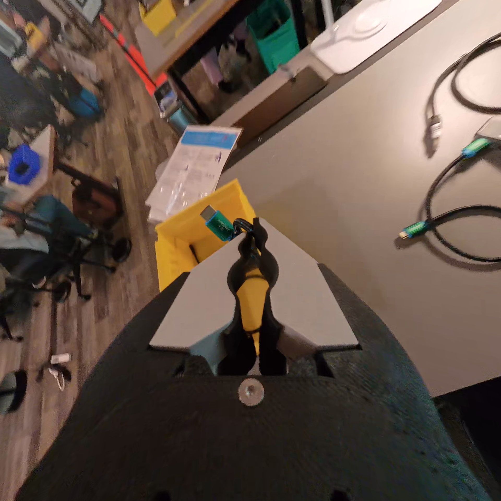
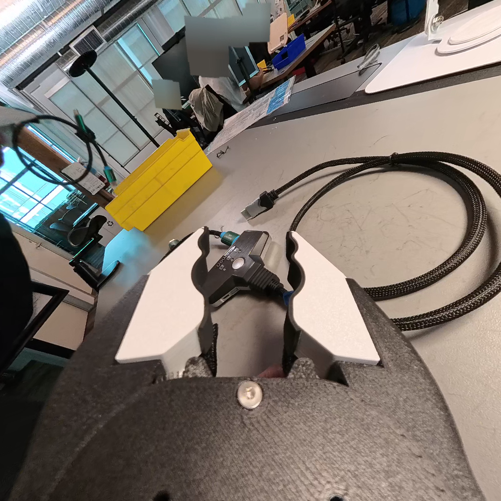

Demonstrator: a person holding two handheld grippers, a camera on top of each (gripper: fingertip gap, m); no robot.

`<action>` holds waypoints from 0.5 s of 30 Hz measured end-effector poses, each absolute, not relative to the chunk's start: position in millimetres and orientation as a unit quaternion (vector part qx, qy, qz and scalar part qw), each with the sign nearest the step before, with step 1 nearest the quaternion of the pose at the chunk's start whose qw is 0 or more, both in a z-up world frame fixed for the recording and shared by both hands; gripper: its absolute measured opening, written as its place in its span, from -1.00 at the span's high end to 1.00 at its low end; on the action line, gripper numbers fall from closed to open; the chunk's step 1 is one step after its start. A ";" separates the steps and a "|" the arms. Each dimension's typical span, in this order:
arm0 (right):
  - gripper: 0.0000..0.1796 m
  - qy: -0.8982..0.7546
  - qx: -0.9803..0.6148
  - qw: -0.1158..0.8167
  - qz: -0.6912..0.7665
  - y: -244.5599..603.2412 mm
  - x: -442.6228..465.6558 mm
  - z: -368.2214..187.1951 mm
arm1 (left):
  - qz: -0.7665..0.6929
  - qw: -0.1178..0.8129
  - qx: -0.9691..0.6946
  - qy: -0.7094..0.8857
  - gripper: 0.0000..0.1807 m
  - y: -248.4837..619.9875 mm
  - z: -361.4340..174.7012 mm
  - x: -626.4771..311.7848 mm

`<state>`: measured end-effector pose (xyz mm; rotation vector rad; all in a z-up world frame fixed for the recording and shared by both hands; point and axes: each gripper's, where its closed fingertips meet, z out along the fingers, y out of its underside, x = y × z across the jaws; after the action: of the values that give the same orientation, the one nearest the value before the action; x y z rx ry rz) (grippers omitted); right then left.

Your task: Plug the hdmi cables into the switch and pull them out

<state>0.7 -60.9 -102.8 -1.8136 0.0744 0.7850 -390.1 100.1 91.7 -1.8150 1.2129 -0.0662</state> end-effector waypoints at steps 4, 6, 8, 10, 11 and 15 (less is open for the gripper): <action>0.35 0.026 -0.766 0.551 0.332 -61.4 -0.8 -102.2 | -0.062 0.500 -0.679 0.534 1.00 66.1 120.7 -337.2; 0.35 0.020 -0.766 0.551 0.331 -61.7 -2.7 -101.9 | -0.110 0.500 -0.650 0.562 1.00 43.9 123.3 -304.4; 0.35 0.014 -0.767 0.551 0.328 -62.1 -4.3 -101.8 | -0.157 0.481 -0.625 0.594 1.00 21.3 111.3 -270.3; 0.35 0.011 -0.767 0.552 0.327 -62.5 -5.2 -101.4 | -0.188 0.451 -0.613 0.621 1.00 4.9 87.0 -240.8; 0.35 0.010 -0.767 0.552 0.327 -62.6 -5.4 -101.1 | -0.190 0.439 -0.614 0.627 1.00 3.6 72.4 -230.0; 0.35 0.006 -0.767 0.551 0.329 -63.2 -6.7 -100.9 | -0.164 0.397 -0.643 0.633 0.99 29.5 3.3 -207.0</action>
<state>-6.7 -63.2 -100.9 -1.8134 0.0146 0.7789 -207.0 29.5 3.3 -1.6297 1.6044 -0.4144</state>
